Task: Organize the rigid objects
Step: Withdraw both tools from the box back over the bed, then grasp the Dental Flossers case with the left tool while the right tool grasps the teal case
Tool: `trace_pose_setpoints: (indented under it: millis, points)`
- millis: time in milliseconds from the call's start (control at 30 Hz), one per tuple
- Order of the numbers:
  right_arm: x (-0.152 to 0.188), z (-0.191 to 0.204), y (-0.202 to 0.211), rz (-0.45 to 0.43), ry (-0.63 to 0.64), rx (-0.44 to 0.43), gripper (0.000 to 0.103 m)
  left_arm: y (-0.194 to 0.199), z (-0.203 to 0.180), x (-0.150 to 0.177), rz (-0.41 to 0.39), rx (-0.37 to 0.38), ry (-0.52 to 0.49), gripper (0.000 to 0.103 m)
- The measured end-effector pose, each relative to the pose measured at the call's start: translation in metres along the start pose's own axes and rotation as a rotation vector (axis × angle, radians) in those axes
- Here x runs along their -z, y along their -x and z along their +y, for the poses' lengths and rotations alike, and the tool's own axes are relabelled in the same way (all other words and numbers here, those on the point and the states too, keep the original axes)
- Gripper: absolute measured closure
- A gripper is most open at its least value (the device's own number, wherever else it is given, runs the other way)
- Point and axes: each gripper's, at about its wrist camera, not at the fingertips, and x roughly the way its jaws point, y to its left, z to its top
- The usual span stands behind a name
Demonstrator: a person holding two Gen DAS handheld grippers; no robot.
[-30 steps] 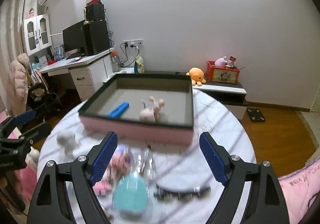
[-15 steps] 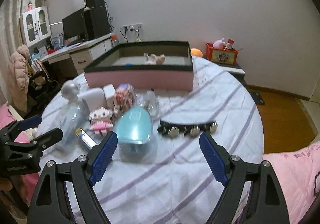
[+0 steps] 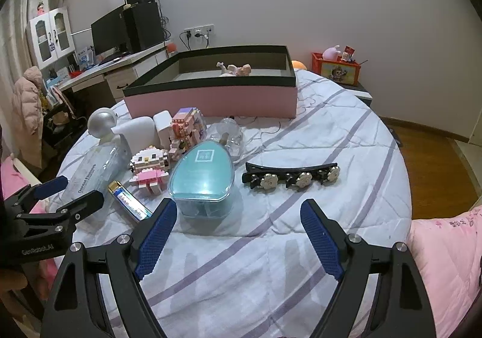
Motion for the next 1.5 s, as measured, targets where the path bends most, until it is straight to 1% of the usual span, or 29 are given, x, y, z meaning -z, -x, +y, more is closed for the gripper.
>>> trace_pose_setpoints:
  millis: [100,267,300,333,367,400,433,700,867,1000,1100,1167,1233,1267,1300,1367,1433,1500]
  points:
    - [0.002,-0.002,-0.003,0.011,-0.014,-0.003,0.018,-0.005,0.004,-0.001,0.013,0.019,0.018,0.000]
    - [0.003,-0.005,-0.004,0.015,-0.026,-0.002,0.018,-0.011,0.005,-0.001,0.013,0.010,0.014,0.001]
    - [0.003,-0.006,-0.005,0.017,-0.029,-0.005,0.018,-0.012,0.005,0.000,0.012,0.013,0.009,0.003]
    - [0.003,-0.006,-0.006,0.019,-0.030,-0.004,0.018,-0.012,0.004,0.000,0.009,0.025,-0.002,0.010]
    - [0.002,-0.007,-0.006,0.019,-0.031,-0.005,0.018,-0.011,0.003,0.000,0.004,0.034,-0.009,0.014]
    - [0.002,-0.007,-0.007,0.019,-0.033,-0.008,0.018,-0.011,0.003,-0.001,0.000,0.041,-0.011,0.024]
    - [0.002,-0.007,-0.008,0.021,-0.034,-0.011,0.018,-0.010,0.004,-0.001,-0.004,0.052,-0.011,0.028]
    - [-0.006,0.006,-0.023,0.037,-0.023,-0.047,0.018,-0.002,0.007,0.003,0.003,0.053,-0.062,0.030]
    - [-0.012,0.021,-0.032,0.021,-0.004,-0.046,0.018,0.000,0.016,0.005,0.014,0.061,-0.046,0.030]
    - [-0.016,0.034,-0.033,0.025,0.020,-0.005,0.018,-0.002,0.013,0.005,0.018,0.046,-0.060,0.030]
    - [-0.017,0.033,-0.041,0.040,-0.012,-0.023,0.018,-0.006,0.012,0.008,0.027,0.038,-0.074,0.030]
    - [-0.018,0.030,-0.045,0.046,-0.025,-0.019,0.019,-0.005,0.013,0.008,0.025,0.040,-0.072,0.030]
    - [-0.019,0.027,-0.048,0.053,-0.040,-0.024,0.025,-0.006,0.013,0.007,0.026,0.041,-0.073,0.030]
    - [-0.019,0.027,-0.048,0.056,-0.042,-0.028,0.032,-0.005,0.013,0.008,0.025,0.041,-0.073,0.030]
    - [-0.020,0.028,-0.049,0.063,-0.039,-0.032,0.036,-0.005,0.013,0.008,0.024,0.041,-0.071,0.029]
    - [-0.020,0.030,-0.051,0.072,-0.027,-0.037,0.040,-0.006,0.014,0.007,0.023,0.039,-0.066,0.029]
    - [-0.022,0.031,-0.051,0.076,-0.021,-0.037,0.040,-0.007,0.013,0.005,0.023,0.036,-0.058,0.029]
    - [-0.022,0.025,-0.051,0.078,-0.034,-0.067,0.040,-0.009,0.012,0.003,0.022,0.034,-0.063,0.029]
